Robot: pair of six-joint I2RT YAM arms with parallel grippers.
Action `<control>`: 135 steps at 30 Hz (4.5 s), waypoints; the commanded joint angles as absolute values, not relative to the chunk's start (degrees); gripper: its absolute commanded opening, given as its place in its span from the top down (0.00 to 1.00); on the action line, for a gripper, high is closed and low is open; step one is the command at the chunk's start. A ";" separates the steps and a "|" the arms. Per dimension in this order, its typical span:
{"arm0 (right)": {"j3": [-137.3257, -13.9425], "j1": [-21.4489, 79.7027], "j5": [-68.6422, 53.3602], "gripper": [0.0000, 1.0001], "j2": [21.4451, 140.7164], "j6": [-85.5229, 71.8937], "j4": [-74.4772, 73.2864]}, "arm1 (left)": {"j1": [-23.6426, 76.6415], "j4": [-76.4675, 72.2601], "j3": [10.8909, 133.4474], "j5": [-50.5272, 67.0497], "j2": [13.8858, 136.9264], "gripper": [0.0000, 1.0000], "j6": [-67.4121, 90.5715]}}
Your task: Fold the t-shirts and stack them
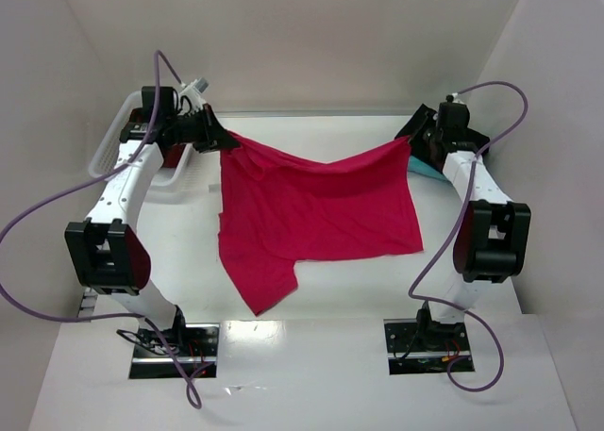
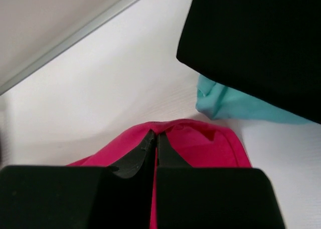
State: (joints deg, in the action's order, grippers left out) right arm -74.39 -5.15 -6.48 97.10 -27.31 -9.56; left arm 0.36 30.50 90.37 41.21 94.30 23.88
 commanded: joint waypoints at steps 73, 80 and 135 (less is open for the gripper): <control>-105.03 -2.72 -8.53 1.00 128.67 -22.32 -10.02 | 2.90 26.46 81.39 9.58 112.76 0.49 21.62; -105.03 -2.72 -8.53 1.00 128.67 -22.32 -10.02 | 3.43 27.07 80.86 4.84 109.87 0.47 22.24; -105.03 -2.72 -8.00 1.00 129.20 -21.80 -10.02 | 6.15 24.61 78.05 -0.79 112.95 0.90 24.87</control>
State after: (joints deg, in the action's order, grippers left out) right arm -102.56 -3.14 -8.82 128.20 -22.81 -10.41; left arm 5.85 25.56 78.08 0.60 113.08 24.36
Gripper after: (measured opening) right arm 0.010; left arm 0.106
